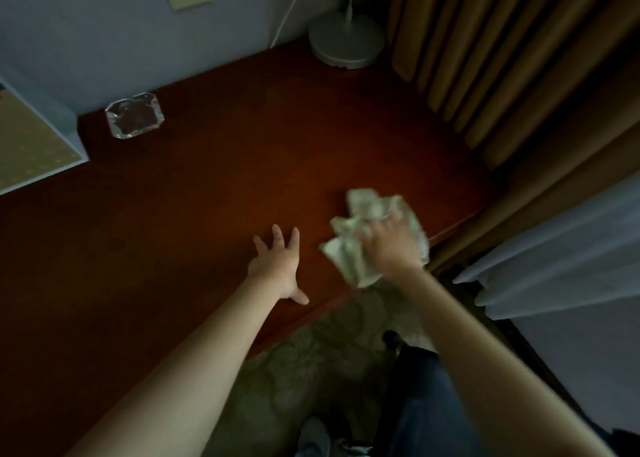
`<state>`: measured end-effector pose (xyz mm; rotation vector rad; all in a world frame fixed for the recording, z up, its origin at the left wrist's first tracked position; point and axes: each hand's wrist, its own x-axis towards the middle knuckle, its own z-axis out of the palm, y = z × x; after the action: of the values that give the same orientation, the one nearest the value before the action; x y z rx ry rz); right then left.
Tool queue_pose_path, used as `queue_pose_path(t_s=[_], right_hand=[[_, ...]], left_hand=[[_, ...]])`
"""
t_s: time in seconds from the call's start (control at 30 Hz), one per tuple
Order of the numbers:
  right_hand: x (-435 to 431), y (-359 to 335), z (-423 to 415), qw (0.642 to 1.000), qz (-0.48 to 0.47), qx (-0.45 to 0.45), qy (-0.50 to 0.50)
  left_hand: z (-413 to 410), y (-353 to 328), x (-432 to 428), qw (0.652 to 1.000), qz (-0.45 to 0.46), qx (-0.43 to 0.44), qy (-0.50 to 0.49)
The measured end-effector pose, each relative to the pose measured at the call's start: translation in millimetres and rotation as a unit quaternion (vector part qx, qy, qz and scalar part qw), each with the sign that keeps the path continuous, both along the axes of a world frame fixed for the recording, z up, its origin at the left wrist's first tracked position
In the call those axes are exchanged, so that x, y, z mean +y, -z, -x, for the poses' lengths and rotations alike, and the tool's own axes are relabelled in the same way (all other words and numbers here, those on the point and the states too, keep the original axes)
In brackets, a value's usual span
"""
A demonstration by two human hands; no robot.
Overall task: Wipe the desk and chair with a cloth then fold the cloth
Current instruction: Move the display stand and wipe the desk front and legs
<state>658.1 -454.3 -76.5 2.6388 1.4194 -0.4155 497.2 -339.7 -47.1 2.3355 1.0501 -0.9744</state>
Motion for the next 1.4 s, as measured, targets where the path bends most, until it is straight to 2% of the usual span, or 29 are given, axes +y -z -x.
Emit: queue_pose_path(t_s=[0.17,0.23,0.3,0.37,0.47,0.53,0.6,0.67,0.73,0.8,0.87,0.97,1.13,1.27,1.4], right_hand=[[-32,26,-174,0.982,-0.017,0.028,0.189],[-38,29,-199,0.969,-0.042,0.046,0.238],[-35,26,-189,0.962,-0.083,0.05,0.253],[-29,18,-152,0.969,-0.103,0.034,0.222],[-20,15,-81,0.992,-0.108,0.035,0.051],[-16,20,-41,0.993,-0.086,0.055,-0.064],[-20,22,-31,0.984,-0.059,0.101,-0.131],[-27,25,-54,0.982,-0.061,0.111,-0.143],[-32,29,-98,0.989,-0.094,0.078,-0.081],[-38,35,-152,0.992,-0.109,0.044,0.043],[-46,37,-192,0.979,-0.129,0.021,0.156],[-46,41,-211,0.965,-0.15,0.016,0.214],[-35,39,-156,0.963,-0.161,0.031,0.214],[-26,39,-73,0.979,-0.162,0.018,0.119],[-21,35,37,0.99,-0.127,0.062,0.012]], left_hand=[[-8,4,0,1.0,-0.02,0.01,0.016],[-8,5,1,1.0,-0.025,0.007,0.013],[-11,6,1,1.0,-0.018,0.013,-0.002],[-15,7,2,0.999,-0.008,0.025,-0.019],[-26,7,4,0.998,0.001,0.042,-0.036],[-27,6,6,0.998,0.003,0.049,-0.038],[-26,6,5,0.998,-0.001,0.05,-0.034],[-25,4,3,0.998,-0.005,0.046,-0.035],[-25,5,2,0.999,-0.007,0.036,-0.036],[-24,5,3,0.999,-0.009,0.029,-0.034],[-24,7,3,0.999,-0.012,0.025,-0.028],[-27,7,5,0.999,-0.023,0.022,-0.016],[-27,10,5,0.999,-0.026,0.034,-0.019],[-25,10,5,0.999,-0.024,0.028,-0.018],[-10,10,2,0.999,-0.042,-0.017,0.009]])
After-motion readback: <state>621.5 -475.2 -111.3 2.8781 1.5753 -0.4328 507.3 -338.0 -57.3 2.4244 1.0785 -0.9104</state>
